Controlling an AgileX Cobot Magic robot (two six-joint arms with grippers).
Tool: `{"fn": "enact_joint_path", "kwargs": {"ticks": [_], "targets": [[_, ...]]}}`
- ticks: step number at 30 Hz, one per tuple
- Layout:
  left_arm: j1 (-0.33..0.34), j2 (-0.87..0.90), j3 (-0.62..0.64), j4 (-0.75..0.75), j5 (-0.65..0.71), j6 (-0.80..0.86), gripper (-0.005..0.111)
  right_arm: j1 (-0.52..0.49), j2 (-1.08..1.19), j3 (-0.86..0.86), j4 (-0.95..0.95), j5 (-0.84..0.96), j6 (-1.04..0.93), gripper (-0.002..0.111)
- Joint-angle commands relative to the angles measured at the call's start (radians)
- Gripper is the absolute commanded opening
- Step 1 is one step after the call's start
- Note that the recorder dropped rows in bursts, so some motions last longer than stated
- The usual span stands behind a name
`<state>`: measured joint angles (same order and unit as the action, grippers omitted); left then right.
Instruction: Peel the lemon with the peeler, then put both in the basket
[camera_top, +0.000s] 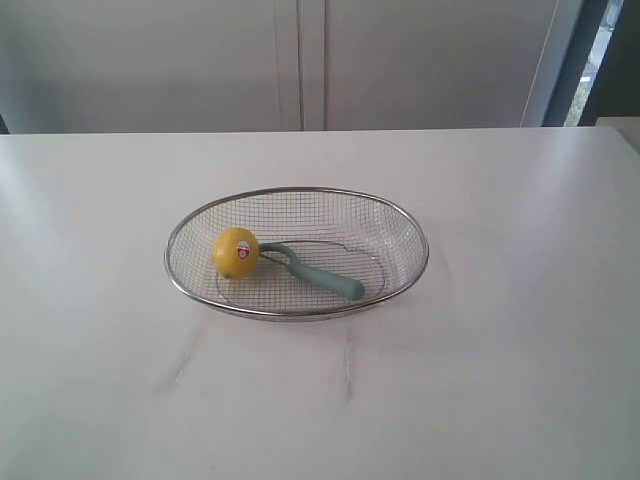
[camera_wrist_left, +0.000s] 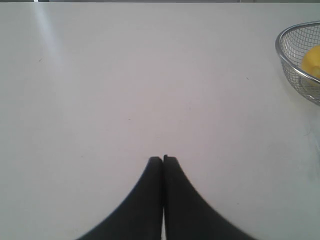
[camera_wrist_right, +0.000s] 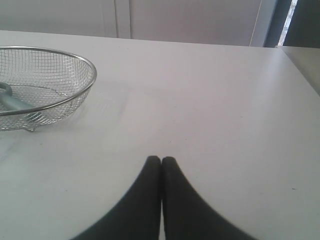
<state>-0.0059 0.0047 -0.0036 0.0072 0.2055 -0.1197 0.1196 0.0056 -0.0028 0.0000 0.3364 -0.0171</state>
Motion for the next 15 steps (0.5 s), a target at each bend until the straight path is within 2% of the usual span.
{"fn": "enact_joint_path", "kwargs": {"ticks": [1, 15], "targets": [[-0.006, -0.005, 0.004, 0.002, -0.002, -0.007, 0.0, -0.001, -0.006, 0.003, 0.0, -0.016, 0.005, 0.0], [-0.006, -0.005, 0.004, 0.002, -0.002, -0.007, 0.0, -0.01, -0.006, 0.003, 0.0, -0.016, 0.005, 0.0]]}}
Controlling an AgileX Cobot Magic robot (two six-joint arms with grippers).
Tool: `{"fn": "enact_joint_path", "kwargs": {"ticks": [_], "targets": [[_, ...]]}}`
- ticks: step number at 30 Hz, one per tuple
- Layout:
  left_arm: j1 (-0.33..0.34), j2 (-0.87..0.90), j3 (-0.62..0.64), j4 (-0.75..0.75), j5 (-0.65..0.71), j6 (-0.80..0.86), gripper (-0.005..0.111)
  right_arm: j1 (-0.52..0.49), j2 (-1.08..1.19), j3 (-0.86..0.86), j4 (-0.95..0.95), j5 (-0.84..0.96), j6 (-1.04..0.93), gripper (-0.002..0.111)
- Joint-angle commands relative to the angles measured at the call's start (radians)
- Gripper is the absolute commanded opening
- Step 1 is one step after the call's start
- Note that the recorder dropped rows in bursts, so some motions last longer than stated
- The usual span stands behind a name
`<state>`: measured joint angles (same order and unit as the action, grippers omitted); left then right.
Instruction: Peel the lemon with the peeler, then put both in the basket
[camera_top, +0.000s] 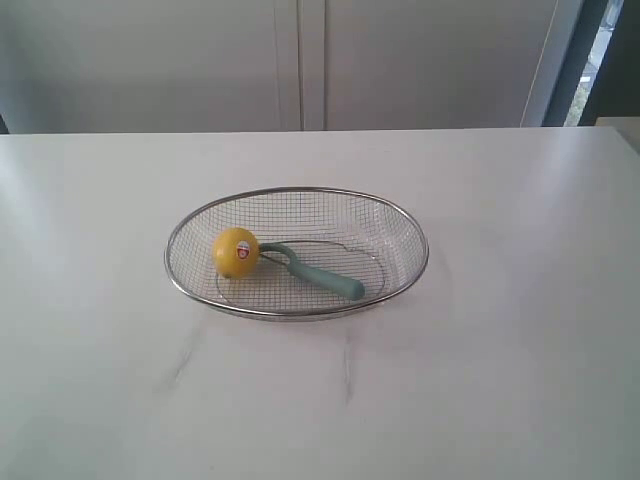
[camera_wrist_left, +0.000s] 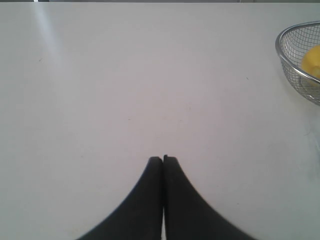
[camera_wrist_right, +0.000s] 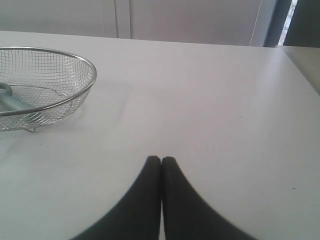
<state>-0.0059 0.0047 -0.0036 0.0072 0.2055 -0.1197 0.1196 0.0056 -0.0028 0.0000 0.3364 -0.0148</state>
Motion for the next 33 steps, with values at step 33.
{"fn": "enact_joint_path", "kwargs": {"ticks": [33], "targets": [[-0.006, -0.005, 0.004, 0.002, -0.002, -0.007, 0.0, -0.022, -0.006, 0.003, 0.0, 0.0, 0.003, 0.0]]}}
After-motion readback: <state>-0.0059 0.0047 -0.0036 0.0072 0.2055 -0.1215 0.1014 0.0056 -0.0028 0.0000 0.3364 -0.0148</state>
